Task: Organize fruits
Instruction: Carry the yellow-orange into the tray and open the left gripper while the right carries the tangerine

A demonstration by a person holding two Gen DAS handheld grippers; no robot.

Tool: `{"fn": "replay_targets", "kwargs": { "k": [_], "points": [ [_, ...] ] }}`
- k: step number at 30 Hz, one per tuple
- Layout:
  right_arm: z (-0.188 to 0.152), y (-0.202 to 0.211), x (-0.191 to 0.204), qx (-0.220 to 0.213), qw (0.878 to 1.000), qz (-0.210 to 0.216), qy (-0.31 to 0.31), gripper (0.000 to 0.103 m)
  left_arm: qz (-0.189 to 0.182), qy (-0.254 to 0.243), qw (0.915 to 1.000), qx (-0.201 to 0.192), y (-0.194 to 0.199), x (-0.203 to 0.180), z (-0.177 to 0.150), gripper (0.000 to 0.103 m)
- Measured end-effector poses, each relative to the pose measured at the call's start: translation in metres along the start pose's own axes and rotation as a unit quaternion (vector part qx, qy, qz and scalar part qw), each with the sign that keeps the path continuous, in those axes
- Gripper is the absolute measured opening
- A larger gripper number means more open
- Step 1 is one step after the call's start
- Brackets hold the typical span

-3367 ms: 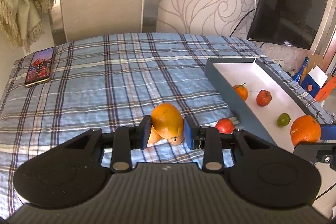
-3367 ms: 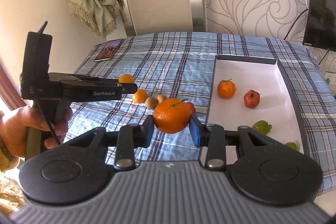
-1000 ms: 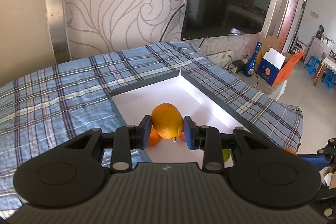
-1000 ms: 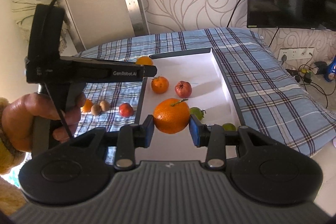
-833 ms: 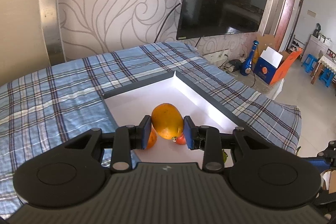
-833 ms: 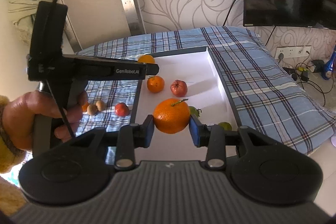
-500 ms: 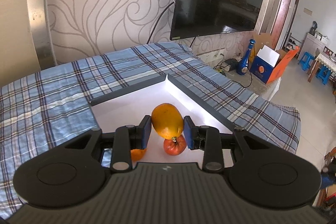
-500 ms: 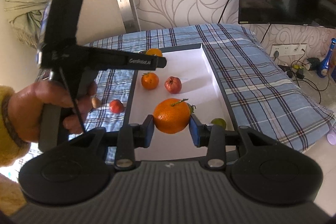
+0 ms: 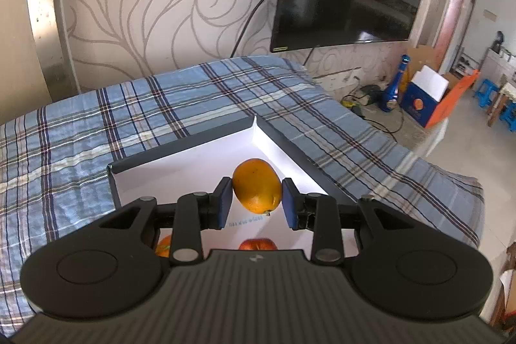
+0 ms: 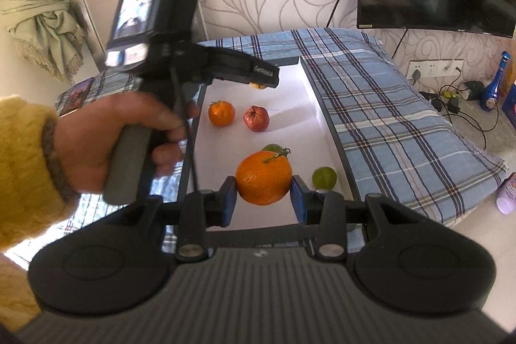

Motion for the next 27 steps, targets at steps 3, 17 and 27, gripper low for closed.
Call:
{"fn": "replay_targets", "kwargs": {
  "k": [3,17,27],
  "points": [
    [-0.002,0.001,-0.002,0.002,1.000,-0.001,-0.002,0.039,0.010,0.009,0.9999,0.007,-0.010,0.000,0.002,0.038],
    [-0.005,0.003,-0.011,0.007,1.000,-0.004,-0.010,0.039,0.034,0.023,0.9986,0.034,-0.037,0.004,-0.004,0.038],
    [-0.005,0.001,-0.012,0.009,1.000,-0.001,-0.006,0.039,0.040,0.022,0.9985,0.032,-0.037,0.004,-0.005,0.039]
  ]
}}
Point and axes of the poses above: each gripper's, at about its wrist camera, not at the fingertips, and y roughly against the way its jaws point, x to its left, z to its top, the point moved 7 cm from there along -y, roughly the way its jaws point, and after that the axes turned 3 degrees about x, right-handed, at the moved point
